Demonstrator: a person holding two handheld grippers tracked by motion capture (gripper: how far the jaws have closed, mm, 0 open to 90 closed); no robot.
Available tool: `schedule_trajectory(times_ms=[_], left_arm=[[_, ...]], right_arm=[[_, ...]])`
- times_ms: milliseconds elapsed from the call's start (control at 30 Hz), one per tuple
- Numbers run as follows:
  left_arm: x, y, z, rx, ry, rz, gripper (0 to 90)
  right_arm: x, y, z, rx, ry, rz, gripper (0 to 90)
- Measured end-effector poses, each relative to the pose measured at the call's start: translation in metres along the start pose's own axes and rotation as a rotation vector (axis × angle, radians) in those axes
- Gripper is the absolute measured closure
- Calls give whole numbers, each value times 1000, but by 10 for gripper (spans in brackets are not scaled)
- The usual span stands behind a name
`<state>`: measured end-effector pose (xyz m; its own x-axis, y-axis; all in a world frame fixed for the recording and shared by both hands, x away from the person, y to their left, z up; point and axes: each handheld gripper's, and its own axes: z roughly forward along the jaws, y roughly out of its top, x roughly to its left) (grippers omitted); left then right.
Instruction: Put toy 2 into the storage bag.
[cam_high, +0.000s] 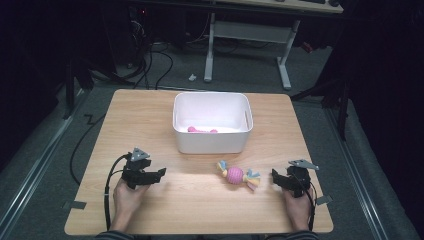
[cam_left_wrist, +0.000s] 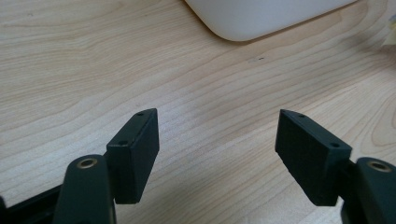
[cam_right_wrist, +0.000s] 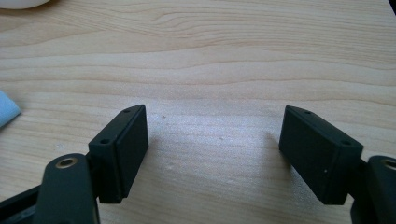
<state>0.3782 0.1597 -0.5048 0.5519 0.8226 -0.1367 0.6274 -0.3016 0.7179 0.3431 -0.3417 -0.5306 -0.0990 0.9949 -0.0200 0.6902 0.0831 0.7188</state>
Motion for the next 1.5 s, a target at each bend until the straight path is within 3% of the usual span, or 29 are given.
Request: schedule_trajectory(times_ms=[333,700,800,833,933,1033,1200,1233,1267,1500], left_arm=[[0,-6,10,19,27,10,308],[0,-11,17,8,49,5,308],[-1,-11,19,11,61,13,308],[-3,-12,21,23,81,41,307],[-4,-13,23,27,80,46,307],[-3,-12,24,19,79,39,305],[-6,-15,26,4,102,72,291],[-6,-15,26,4,102,72,281],[-6,-18,28,-27,105,65,270],[-7,-18,28,-29,112,59,265]], right_arm=[[0,0,0,0,0,0,240],[0,0,0,0,0,0,240],[0,0,0,0,0,0,240],[0,0,0,0,0,0,240],[0,0,0,0,0,0,240],[0,0,0,0,0,0,240],[0,0,0,0,0,0,240],[0,0,0,0,0,0,240],[0,0,0,0,0,0,240],[0,0,1,0,10,-9,240]])
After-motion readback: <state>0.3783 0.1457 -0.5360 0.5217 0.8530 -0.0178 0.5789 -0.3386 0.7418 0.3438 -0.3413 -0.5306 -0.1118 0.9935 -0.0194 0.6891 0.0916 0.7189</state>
